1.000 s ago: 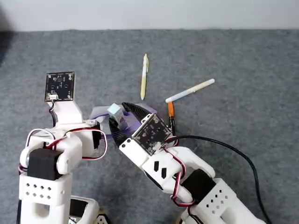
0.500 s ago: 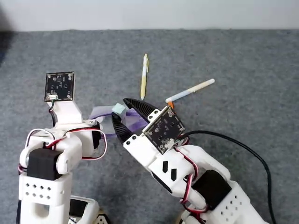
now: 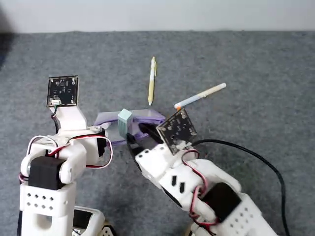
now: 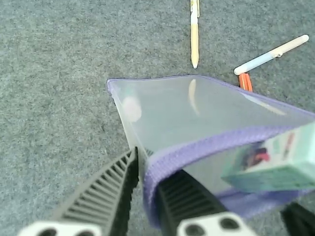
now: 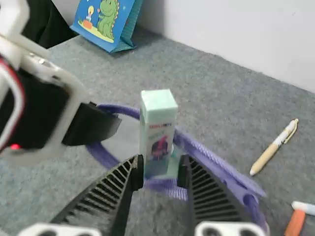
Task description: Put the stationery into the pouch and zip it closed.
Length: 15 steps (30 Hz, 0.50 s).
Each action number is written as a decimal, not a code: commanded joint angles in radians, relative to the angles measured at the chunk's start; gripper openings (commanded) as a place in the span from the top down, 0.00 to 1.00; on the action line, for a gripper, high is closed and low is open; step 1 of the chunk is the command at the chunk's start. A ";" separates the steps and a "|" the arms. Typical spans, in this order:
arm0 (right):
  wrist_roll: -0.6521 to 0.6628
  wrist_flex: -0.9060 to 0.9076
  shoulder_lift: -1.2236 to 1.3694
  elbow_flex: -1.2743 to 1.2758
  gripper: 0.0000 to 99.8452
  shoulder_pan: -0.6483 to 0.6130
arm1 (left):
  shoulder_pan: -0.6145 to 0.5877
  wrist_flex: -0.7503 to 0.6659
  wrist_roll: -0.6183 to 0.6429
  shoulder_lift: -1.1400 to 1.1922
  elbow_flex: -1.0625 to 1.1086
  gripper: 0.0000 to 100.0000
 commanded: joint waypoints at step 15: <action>-0.015 0.197 -0.191 -0.014 0.96 0.019 | -0.002 -0.003 0.011 0.002 -0.010 0.99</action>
